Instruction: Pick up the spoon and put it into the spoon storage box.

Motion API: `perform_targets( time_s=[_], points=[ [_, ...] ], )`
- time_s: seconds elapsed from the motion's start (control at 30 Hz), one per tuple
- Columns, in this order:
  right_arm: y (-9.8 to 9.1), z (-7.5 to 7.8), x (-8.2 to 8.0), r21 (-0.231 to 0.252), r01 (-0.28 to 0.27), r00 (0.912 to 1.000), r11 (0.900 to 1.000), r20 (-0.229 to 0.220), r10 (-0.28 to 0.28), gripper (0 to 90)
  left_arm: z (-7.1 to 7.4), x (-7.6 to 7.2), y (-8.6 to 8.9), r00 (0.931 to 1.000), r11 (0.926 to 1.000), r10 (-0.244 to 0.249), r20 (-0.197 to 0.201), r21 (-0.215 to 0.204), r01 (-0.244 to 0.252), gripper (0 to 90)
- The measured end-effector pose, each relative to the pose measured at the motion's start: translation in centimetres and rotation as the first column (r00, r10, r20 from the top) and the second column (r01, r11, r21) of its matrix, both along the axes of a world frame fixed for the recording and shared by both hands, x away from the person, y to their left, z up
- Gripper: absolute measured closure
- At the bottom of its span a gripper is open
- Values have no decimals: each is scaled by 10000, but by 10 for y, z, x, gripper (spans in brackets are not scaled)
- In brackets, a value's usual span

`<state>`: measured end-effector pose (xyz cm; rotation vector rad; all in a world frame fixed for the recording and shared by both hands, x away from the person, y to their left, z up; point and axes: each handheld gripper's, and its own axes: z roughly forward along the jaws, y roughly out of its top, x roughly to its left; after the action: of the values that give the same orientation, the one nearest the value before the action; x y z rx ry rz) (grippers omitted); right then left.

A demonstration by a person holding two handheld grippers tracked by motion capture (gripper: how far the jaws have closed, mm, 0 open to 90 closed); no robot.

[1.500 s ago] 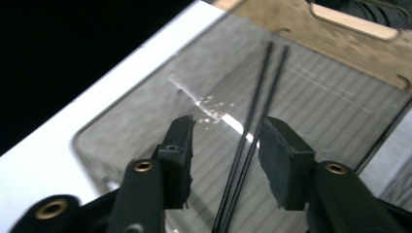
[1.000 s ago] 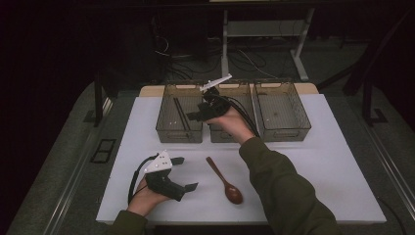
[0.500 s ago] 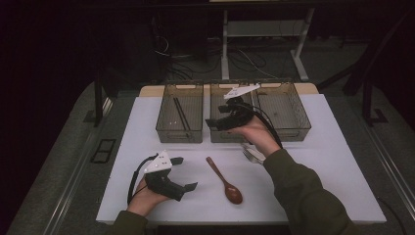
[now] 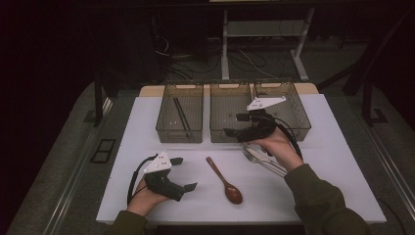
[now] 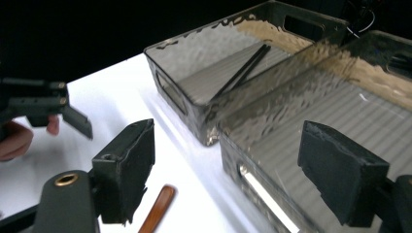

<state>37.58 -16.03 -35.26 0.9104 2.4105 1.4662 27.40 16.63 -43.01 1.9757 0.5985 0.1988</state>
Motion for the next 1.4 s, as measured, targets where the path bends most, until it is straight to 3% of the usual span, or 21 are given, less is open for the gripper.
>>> perform_targets(
  time_s=[0.43, 0.53, 0.77, 0.93, 1.07, 1.17, 1.4],
  points=[
    [-44, -25, -50, -470, 608, 9981, 9970, -8, -609, 227, 0, -2, -3, 9999, 9998, 92, 46, 192, -93, 0],
    [-53, -34, -60, -455, 771, 9970, 9960, -77, -775, 224, 0, -3, -5, 10000, 9998, 90, 14, 203, -90, 37],
    [-74, -55, -78, -786, 1164, 9932, 9901, 71, -1162, 182, -1, -2, -10, 9999, 9996, -117, -117, 247, 119, 162],
    [-87, -68, -92, -515, 1051, 9944, 9931, 164, -1044, 164, 1, -2, -10, 9998, 9996, -166, -115, 229, 168, 266],
    [-95, -76, -100, -780, 1164, 9932, 9901, 170, -1154, 163, 2, -1, -11, 9997, 9994, -190, -140, 273, 194, 337],
    [-104, -82, -103, -1250, 1350, 9908, 9829, 204, -1335, 163, 3, 0, -14, 9991, 9990, -327, -275, 296, 335, 404],
    [-126, -88, -112, -1234, 1634, 9865, 9788, 96, -1635, 163, 8, 9, -27, 9977, 9961, -675, -18, 575, 675, 610]
  ],
)
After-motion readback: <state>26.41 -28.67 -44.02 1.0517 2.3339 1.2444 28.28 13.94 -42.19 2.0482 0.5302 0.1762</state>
